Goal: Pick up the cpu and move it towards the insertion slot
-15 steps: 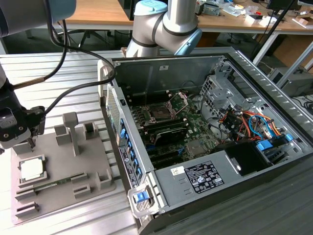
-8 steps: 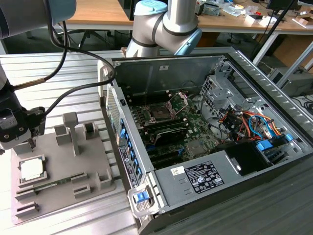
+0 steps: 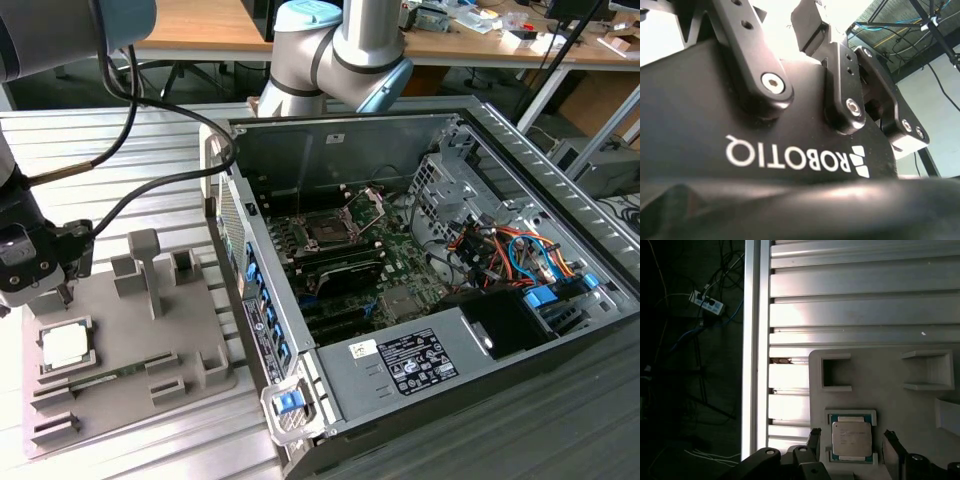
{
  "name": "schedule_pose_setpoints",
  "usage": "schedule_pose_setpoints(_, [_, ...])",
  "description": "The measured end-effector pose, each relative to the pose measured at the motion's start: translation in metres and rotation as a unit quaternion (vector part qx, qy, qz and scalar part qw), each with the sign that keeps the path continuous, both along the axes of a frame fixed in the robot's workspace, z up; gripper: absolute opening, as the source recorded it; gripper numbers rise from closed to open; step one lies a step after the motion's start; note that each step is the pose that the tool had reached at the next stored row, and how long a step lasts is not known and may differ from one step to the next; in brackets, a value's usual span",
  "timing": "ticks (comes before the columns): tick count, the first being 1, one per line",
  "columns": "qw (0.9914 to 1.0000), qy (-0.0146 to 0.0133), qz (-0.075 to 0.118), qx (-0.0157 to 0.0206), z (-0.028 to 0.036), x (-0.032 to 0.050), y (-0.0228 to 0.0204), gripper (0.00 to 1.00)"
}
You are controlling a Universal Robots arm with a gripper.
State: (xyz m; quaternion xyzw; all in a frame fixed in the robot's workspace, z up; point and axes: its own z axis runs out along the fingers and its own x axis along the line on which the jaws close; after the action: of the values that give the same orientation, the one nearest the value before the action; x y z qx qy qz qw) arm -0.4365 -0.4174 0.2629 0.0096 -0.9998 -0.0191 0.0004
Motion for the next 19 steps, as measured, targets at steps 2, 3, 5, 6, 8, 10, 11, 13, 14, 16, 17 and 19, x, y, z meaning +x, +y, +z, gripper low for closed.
schedule_pose_setpoints(2, [1.0,0.0,0.0,0.0,-0.0004,0.0,0.0,0.6])
schedule_pose_setpoints(3, [1.0,0.0,0.0,0.0,-0.0006,0.0,0.0,0.6])
schedule_pose_setpoints(5, [1.0,0.0,0.0,0.0,-0.0009,0.0,0.0,0.6])
schedule_pose_setpoints(6, [1.0,0.0,0.0,0.0,-0.001,0.0,0.0,0.6])
schedule_pose_setpoints(8, [1.0,0.0,0.0,0.0,-0.0014,0.0,-0.0001,0.6])
schedule_pose_setpoints(10, [1.0,0.0,0.0,0.0,-0.0018,0.0,-0.0001,0.6])
schedule_pose_setpoints(11, [1.0,0.0,0.0,0.0,-0.002,0.0,-0.0001,0.6])
schedule_pose_setpoints(13, [1.0,0.0,0.0,0.0,-0.0023,0.0,-0.0001,0.6])
schedule_pose_setpoints(14, [1.0,0.0,0.0,0.0,-0.0026,0.0,-0.0002,0.6])
schedule_pose_setpoints(16, [1.0,0.0,0.0,0.0,-0.003,0.0,-0.0002,0.6])
schedule_pose_setpoints(17, [1.0,0.0,0.0,0.0,-0.0031,0.0,-0.0002,0.6])
schedule_pose_setpoints(19, [1.0,0.0,0.0,0.0,-0.0036,0.0,-0.0002,0.6])
